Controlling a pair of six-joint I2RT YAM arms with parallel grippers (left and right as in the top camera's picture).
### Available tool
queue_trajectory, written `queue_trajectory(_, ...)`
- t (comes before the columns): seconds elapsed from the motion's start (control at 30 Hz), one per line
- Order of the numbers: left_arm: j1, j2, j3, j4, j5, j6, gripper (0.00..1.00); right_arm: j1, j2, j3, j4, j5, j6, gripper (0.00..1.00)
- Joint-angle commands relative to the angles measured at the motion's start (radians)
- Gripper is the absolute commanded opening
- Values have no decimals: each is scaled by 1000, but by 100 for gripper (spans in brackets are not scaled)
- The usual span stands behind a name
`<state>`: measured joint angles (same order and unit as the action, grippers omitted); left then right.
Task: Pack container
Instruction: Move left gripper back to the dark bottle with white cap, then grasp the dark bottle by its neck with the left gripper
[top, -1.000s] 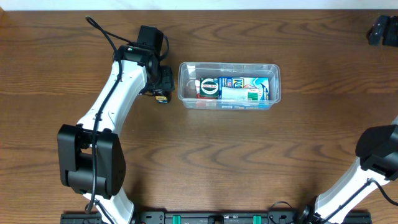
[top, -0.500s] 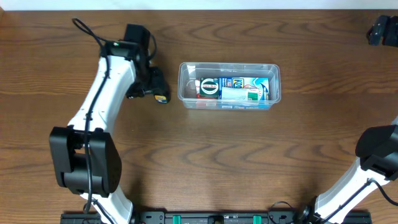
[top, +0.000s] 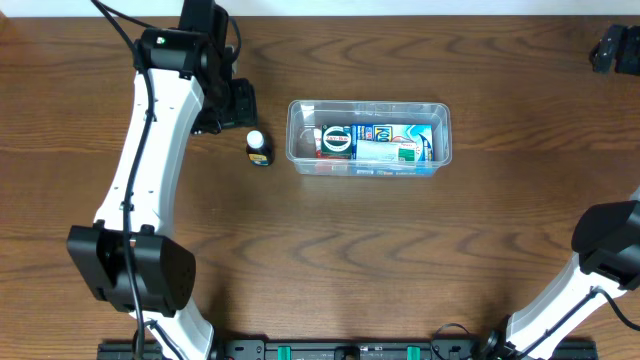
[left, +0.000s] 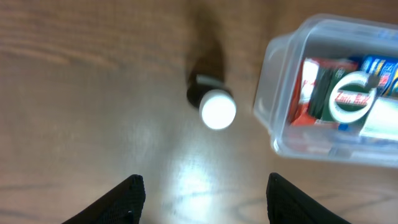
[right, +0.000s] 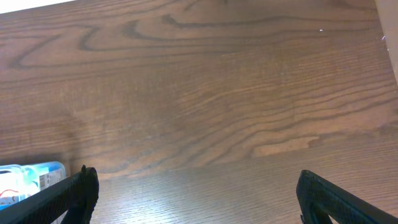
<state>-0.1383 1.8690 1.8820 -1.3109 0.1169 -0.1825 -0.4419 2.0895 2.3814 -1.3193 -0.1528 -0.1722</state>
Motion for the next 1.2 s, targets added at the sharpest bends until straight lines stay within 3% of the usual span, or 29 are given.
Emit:
queue_trajectory(0.0, 2, 68, 11, -37, 3, 22, 64, -4, -11, 10, -1, -1, 11, 99)
queue_trajectory(0.3, 2, 248, 11, -33, 8, 36, 63, -4, -11, 10, -1, -1, 11, 99)
queue_trajectory(1.17, -37, 252, -8, 98, 3, 37, 62, -4, -11, 10, -1, -1, 11, 99)
